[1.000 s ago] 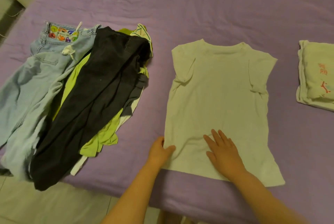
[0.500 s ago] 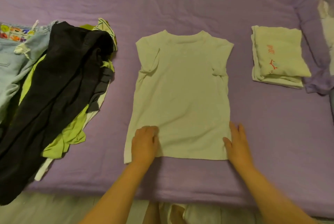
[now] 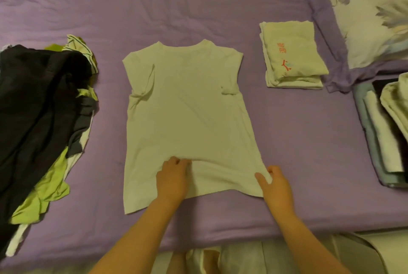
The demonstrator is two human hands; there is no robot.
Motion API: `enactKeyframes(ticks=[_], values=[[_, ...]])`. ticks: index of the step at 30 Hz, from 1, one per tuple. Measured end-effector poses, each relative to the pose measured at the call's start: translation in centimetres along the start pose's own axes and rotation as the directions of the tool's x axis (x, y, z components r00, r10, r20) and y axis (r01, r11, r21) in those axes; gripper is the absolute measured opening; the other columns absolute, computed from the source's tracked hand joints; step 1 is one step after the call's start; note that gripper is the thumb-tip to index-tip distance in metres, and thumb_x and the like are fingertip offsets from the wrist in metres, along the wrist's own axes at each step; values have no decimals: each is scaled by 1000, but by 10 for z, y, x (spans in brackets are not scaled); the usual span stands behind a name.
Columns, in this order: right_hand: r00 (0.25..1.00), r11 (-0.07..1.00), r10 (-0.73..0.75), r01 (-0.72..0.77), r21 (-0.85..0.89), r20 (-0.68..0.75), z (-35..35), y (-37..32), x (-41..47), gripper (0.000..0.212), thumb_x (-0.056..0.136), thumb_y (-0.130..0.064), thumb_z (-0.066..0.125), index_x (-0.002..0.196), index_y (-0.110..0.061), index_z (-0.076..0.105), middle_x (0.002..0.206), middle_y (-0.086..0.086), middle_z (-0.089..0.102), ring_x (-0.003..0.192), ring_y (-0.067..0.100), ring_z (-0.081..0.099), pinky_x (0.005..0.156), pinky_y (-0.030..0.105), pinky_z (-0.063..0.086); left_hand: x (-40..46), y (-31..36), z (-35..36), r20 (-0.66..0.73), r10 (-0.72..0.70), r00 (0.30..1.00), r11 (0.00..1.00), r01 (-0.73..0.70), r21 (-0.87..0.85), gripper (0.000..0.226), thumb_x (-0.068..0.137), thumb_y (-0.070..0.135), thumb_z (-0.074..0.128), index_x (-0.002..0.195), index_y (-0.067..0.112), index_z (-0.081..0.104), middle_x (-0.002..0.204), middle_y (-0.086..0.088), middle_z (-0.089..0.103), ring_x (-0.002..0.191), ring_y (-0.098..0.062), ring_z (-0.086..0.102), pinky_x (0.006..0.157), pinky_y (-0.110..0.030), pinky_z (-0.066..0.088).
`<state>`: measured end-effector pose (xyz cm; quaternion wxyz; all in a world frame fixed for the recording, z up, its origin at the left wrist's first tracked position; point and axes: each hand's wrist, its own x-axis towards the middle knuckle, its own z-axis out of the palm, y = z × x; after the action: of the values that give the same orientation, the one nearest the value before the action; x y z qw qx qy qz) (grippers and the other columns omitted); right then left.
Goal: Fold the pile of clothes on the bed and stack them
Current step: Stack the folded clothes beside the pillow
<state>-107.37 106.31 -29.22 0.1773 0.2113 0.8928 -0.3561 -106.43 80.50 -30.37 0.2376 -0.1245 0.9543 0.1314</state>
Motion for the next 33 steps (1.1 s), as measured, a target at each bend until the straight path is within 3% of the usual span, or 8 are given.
enactKeyframes(ticks=[6,9,12,17,20,23,26,33], values=[[993,993,100,-104,59,67,3,6,6,25,90,-19,63,104,-1,55,95,14,59,89,32,57,68,33,41,-24,-35,-5,-143,-458,878,864,401,-305,40,89,21,62,127,13,53,134,-15,43,121,-36,39,91,-45,43],[981,971,151,-170,169,119,4,8,3,27,87,-22,68,104,-8,52,96,8,56,90,29,55,70,32,39,-32,-49,-3,-34,-637,770,699,559,-447,73,79,38,74,135,6,40,137,-21,38,123,-41,38,92,-53,40],[967,952,171,-212,221,188,7,11,0,25,87,-22,68,103,-6,57,98,9,60,88,27,55,74,33,42,-32,-69,2,127,-731,671,477,635,-607,74,78,41,74,133,5,40,130,-23,48,117,-42,48,90,-51,42],[946,822,249,-319,472,207,0,15,-7,24,88,-16,66,107,-7,55,107,12,60,85,25,61,71,37,53,-47,-102,-5,254,-675,692,417,643,-643,24,82,31,71,83,14,54,89,-11,60,86,-31,53,79,-40,41],[924,803,329,-382,457,195,-5,19,-11,24,88,-13,66,106,-4,54,115,21,59,98,36,60,79,42,52,-68,-110,-16,282,-637,717,192,502,-843,22,86,16,70,89,2,53,81,-10,53,82,-28,49,60,-34,39],[884,638,335,-468,611,327,-5,6,-19,34,87,-9,65,119,-1,55,116,17,62,106,33,60,84,39,53,-89,-104,-26,367,-610,702,-7,458,-889,16,88,10,68,82,1,56,76,-10,58,68,-29,53,43,-28,48],[846,448,305,-533,718,437,-4,-13,-24,26,89,-1,59,116,-2,58,101,10,67,91,23,64,65,29,60,-93,-96,-35,475,-557,681,-234,420,-877,11,87,5,67,86,-3,59,81,-13,62,65,-27,57,41,-22,52],[892,404,199,-451,796,405,-10,-69,-5,9,91,-8,59,97,-12,63,73,-2,74,61,10,69,51,21,55,-59,-88,-78,435,-469,769,-342,296,-892,10,87,13,68,85,4,63,70,-10,71,58,-20,68,48,-24,55]])
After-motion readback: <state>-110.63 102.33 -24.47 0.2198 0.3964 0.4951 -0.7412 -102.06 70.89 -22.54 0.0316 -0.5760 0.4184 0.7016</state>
